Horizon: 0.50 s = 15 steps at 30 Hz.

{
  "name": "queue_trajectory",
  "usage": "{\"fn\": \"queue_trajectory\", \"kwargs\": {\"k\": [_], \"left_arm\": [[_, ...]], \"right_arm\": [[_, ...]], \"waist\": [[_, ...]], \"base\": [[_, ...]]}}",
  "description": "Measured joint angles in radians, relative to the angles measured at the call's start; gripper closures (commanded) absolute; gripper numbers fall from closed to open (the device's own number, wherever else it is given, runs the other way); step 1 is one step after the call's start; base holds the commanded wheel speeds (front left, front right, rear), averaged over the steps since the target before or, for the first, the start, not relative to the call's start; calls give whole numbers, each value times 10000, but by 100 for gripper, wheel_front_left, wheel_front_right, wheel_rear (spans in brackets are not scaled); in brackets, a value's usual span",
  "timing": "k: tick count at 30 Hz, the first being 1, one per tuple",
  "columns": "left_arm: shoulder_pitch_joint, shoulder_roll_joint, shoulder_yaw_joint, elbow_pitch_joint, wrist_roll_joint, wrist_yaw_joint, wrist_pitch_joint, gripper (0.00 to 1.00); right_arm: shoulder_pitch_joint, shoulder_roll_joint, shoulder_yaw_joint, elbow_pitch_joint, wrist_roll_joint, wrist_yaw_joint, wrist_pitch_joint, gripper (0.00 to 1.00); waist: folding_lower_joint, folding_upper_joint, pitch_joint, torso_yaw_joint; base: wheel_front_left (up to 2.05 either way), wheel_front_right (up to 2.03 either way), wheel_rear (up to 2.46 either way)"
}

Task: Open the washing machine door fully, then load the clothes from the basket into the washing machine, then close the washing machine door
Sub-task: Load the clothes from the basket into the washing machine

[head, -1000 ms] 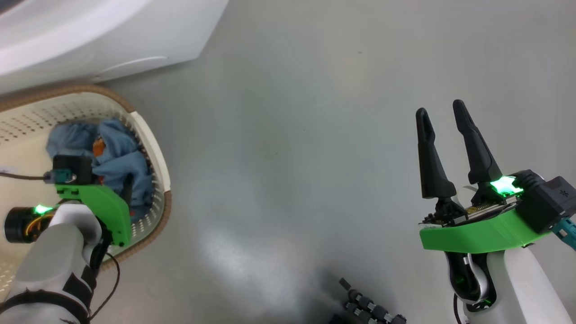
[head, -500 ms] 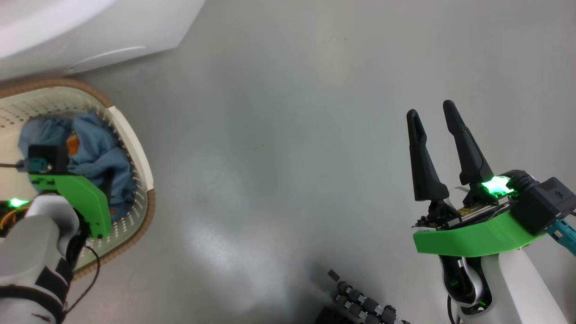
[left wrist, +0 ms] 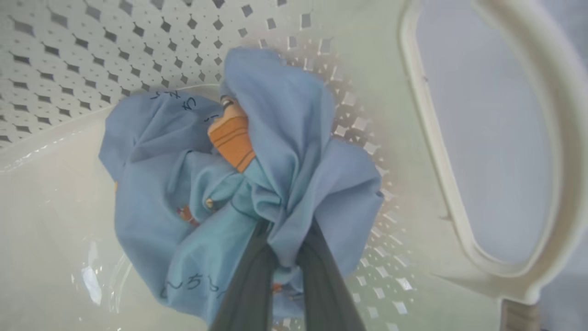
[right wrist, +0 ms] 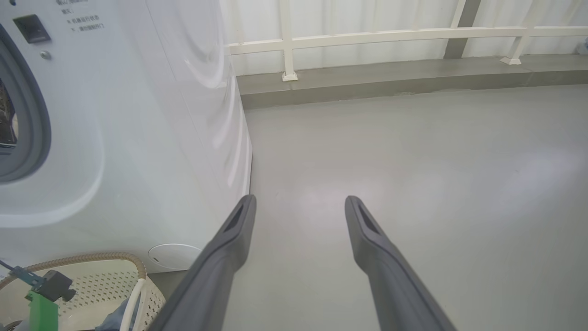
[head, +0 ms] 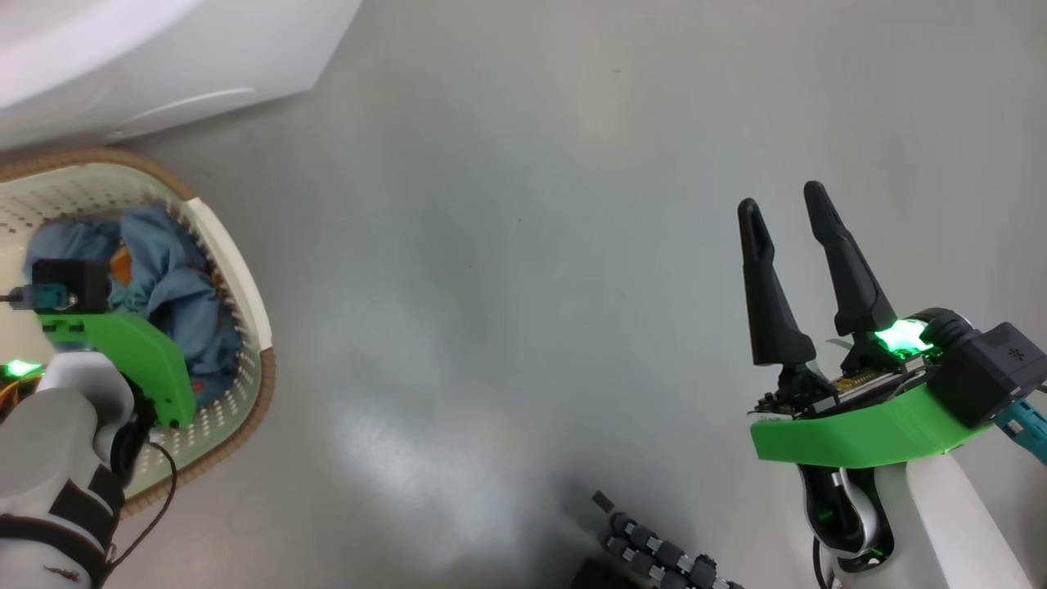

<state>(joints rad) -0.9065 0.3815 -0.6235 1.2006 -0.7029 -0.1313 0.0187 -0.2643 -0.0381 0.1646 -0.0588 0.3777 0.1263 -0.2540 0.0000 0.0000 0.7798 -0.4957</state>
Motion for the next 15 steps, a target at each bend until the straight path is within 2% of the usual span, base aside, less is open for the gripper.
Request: {"fn": "queue_trajectory", "kwargs": {"k": [15], "left_arm": [[358, -370, -267, -328, -1398, 0, -2226, 100]], "right_arm": [[3, -6, -401, 2, -385, 0, 0, 0]], "waist": [[0, 0, -1031, 545]], "base": [[0, 0, 0]]}}
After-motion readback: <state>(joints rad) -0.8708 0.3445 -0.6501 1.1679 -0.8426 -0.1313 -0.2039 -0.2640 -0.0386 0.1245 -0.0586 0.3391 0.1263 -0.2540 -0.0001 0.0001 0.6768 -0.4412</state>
